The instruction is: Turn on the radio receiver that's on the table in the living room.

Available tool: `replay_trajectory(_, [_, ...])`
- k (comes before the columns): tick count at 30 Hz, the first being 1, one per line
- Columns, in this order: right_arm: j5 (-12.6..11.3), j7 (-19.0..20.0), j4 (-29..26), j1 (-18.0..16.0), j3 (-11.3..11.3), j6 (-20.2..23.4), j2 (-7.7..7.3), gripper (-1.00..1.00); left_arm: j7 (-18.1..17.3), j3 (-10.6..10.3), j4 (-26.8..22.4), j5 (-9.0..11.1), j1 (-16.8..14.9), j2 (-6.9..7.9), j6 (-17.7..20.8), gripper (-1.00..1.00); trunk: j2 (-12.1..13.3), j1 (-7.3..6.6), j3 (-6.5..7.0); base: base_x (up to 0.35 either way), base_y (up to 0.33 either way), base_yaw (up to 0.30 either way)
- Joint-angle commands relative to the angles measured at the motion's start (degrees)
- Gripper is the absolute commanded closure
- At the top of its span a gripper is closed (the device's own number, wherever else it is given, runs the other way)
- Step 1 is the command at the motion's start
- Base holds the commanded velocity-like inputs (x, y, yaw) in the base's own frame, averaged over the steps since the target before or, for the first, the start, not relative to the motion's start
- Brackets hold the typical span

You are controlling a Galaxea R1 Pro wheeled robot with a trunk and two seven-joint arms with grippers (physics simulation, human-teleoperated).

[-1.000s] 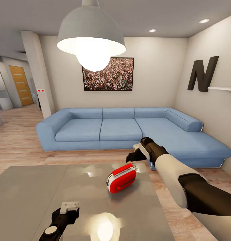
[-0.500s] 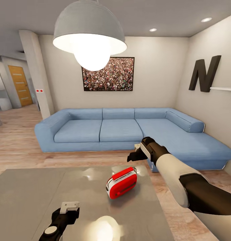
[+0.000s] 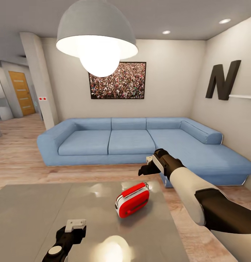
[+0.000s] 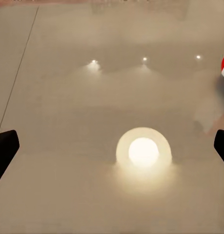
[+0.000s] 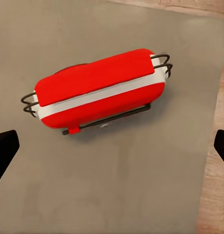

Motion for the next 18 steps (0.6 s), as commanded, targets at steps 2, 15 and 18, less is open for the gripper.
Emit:
replay_trajectory(2, [-0.01,0.00,0.02,0.00,-0.01,0.00,-0.13,-1.00,-0.02,0.00,0.00,0.01,0.00,0.08,-0.02,-1.00,0.00,0.00,0.00,0.182,0.000,0.000])
replay_trajectory(15, [-0.01,-0.14,-0.03,0.00,-0.09,0.00,-0.28,-1.00,-0.13,0.10,-0.33,0.48,0.00,-0.18,0.03,-1.00,0.00,0.00,0.00,0.024,0.000,0.000])
replay_trajectory(18, [-0.01,-0.10,-0.02,0.00,-0.10,0.00,-0.28,-1.00,-0.05,0.15,-0.42,0.49,0.00,-0.23,0.03,-1.00,0.00,0.00,0.00,0.000,0.000,0.000])
